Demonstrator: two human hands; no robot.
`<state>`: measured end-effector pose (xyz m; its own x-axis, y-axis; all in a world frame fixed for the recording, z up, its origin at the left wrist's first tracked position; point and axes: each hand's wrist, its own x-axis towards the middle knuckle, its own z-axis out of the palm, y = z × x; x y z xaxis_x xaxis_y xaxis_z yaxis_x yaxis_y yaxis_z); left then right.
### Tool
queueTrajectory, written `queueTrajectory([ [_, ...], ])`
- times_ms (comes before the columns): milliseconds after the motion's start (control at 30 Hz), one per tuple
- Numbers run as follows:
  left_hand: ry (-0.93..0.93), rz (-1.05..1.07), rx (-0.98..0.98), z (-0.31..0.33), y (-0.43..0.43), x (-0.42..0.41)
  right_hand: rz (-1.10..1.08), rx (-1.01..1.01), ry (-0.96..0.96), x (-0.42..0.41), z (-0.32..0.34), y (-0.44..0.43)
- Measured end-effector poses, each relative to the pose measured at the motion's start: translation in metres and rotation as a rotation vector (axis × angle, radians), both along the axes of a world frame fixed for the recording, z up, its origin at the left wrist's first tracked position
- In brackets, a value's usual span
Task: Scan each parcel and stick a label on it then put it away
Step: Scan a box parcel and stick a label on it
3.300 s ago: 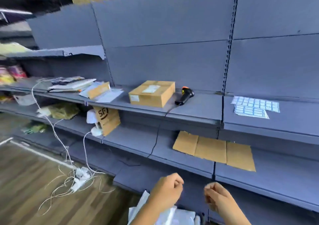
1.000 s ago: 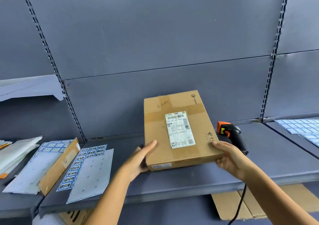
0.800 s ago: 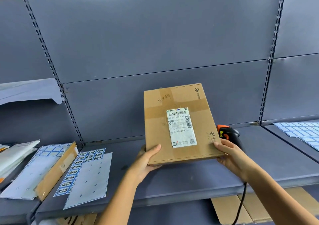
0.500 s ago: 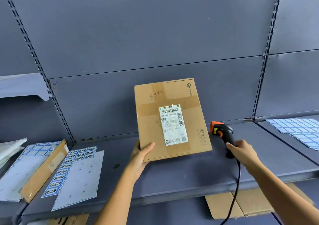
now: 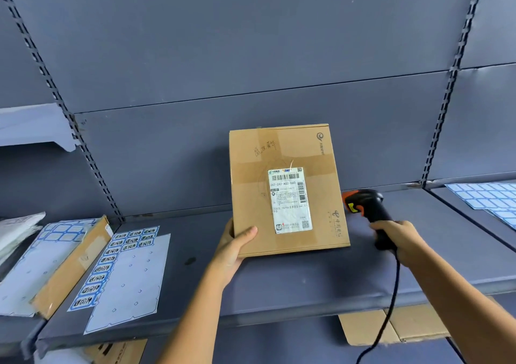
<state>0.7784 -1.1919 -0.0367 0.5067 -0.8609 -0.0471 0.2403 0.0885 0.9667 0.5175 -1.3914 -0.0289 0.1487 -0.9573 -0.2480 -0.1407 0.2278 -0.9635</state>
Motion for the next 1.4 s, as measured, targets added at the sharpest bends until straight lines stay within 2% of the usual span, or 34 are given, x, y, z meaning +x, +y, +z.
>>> queueTrajectory([
  [133, -0.045, -0.009, 0.001, 0.001, -0.002, 0.002, -0.105, -0.144, -0.441, 0.006, 0.019, 0.034],
  [233, -0.052, -0.006, 0.011, 0.002, -0.002, 0.001, 0.023, -0.235, -0.570, 0.010, 0.043, 0.062],
  [367, -0.052, 0.004, 0.022, 0.002, -0.003, 0.001, 0.244, -0.262, -0.424, 0.024, 0.064, 0.099],
  [533, -0.030, 0.001, 0.005, -0.001, -0.002, 0.000, 0.313, -0.351, -0.198, 0.039, 0.061, 0.134],
  [633, -0.027, -0.013, -0.010, 0.000, -0.001, -0.001, 0.331, -0.397, -0.148, 0.043, 0.063, 0.143],
  [1167, -0.083, -0.036, -0.018, 0.001, 0.002, -0.002, 0.374, -0.437, -0.117, 0.050, 0.070, 0.148],
  [1267, -0.065, -0.029, -0.008, 0.002, 0.001, -0.001, 0.313, -0.425, -0.158, 0.044, 0.074, 0.145],
  [1400, -0.053, -0.026, 0.000, 0.001, 0.001, -0.001, 0.085, -0.325, -0.348, 0.027, 0.069, 0.111],
])
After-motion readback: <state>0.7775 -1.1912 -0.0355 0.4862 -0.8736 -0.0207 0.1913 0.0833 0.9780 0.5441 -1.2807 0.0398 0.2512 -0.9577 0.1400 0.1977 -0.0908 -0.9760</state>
